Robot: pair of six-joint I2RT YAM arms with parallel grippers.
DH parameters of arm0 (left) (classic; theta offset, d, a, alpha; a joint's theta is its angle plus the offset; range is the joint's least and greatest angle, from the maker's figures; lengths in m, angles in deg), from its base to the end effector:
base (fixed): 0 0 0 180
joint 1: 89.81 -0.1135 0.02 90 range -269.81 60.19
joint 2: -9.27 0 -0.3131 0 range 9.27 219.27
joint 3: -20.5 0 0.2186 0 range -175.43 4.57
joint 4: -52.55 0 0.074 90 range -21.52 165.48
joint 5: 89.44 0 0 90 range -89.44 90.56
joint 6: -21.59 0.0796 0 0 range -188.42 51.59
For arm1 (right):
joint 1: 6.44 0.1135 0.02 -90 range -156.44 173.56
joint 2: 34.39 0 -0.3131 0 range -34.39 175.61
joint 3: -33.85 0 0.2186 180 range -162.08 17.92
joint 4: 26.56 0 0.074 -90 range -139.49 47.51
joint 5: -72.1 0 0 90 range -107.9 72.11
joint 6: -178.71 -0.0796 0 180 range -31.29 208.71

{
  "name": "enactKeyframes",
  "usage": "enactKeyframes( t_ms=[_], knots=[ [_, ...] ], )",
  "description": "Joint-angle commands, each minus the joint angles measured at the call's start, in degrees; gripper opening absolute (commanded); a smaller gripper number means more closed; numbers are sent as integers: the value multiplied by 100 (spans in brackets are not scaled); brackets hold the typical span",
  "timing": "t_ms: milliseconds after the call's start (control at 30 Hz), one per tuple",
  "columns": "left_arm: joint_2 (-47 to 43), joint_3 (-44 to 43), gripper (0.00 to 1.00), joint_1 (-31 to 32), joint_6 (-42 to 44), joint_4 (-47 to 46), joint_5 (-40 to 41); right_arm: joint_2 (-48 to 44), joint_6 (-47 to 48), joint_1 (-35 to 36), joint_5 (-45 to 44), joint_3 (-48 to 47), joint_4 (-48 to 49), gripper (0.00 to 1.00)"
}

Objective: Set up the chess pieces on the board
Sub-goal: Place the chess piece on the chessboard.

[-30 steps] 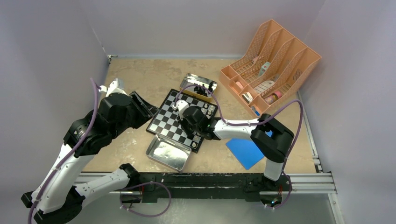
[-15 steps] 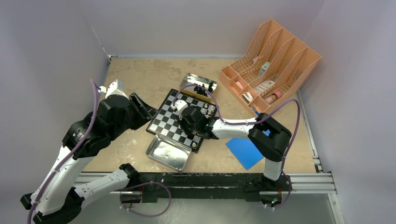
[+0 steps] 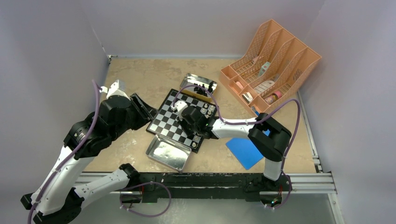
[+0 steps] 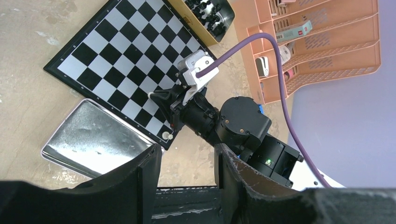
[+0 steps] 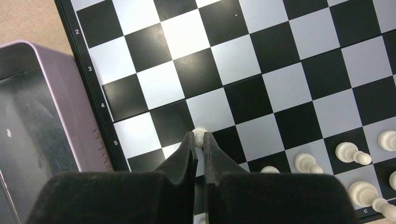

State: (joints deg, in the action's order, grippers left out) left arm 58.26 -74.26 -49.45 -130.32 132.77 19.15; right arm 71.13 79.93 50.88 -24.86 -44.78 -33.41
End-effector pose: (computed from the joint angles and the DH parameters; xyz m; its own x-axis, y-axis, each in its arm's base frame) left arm 0.0852 -0.0391 0.4219 -0.5677 -0.6149 -0.5474 -0.1856 0.7434 -0.6426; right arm 0.2381 0.3533 0.2313 -0.4156 -0.3673 -0.8321 -0.7262 0.6849 0.0604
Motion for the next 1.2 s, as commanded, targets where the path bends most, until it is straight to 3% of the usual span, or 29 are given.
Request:
enactKeyframes(
  t_ms=[0, 533, 1167],
  knots=[
    [-30, 118, 45, -6, 65, -231, -56, -232, -5, 24, -80, -152, -34, 0],
    [74, 243, 45, -6, 235, -579, -90, -958, -361, 290, -137, 517, -320, 0],
    [78, 286, 45, -9, 252, -637, -141, -892, -748, 357, -562, 766, -407, 3]
  ],
)
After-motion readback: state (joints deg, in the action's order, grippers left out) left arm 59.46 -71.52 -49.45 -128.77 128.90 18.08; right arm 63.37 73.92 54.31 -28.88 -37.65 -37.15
